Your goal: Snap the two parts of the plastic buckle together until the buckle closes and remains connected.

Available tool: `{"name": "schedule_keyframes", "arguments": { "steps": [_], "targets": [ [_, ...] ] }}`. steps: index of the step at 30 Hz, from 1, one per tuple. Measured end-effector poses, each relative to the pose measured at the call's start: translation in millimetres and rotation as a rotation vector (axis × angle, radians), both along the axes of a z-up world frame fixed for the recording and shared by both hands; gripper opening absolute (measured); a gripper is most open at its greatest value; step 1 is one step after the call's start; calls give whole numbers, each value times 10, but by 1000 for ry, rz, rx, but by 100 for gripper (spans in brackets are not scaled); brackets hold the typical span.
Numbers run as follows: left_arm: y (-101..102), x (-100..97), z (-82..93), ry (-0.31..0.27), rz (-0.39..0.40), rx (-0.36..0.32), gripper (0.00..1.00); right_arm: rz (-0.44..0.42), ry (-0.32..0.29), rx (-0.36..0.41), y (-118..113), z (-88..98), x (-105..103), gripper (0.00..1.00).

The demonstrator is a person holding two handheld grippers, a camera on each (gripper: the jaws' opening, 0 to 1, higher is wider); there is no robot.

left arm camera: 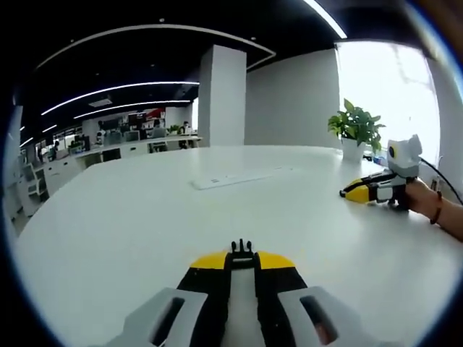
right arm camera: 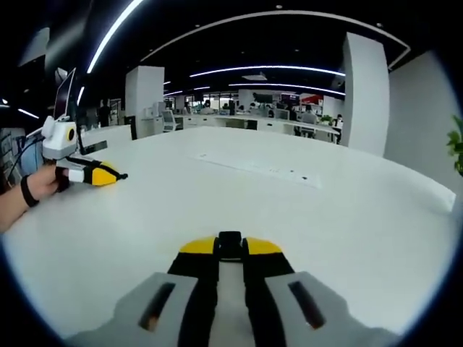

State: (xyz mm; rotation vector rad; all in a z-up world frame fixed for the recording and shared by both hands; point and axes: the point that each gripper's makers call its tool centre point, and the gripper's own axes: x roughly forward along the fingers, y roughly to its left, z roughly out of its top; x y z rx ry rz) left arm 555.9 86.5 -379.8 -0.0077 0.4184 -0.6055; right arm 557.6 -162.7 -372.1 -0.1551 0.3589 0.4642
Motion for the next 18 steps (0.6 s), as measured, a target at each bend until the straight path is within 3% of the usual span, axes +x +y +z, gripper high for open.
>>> {"name": "schedule_keyframes", "arguments": {
  "steps": [5,10,18],
  "targets": [
    [-47,-113,100,17,-8,-45,11,-15,18,20,42,24,-33,11],
    [-53,-124,216,4,-3,-49,11,-17,-10,48,73,139,-92,11],
    [-76,-272,417,-3,-16,-97,11,6,-11,32,154,226,-175,11]
  ]
}}
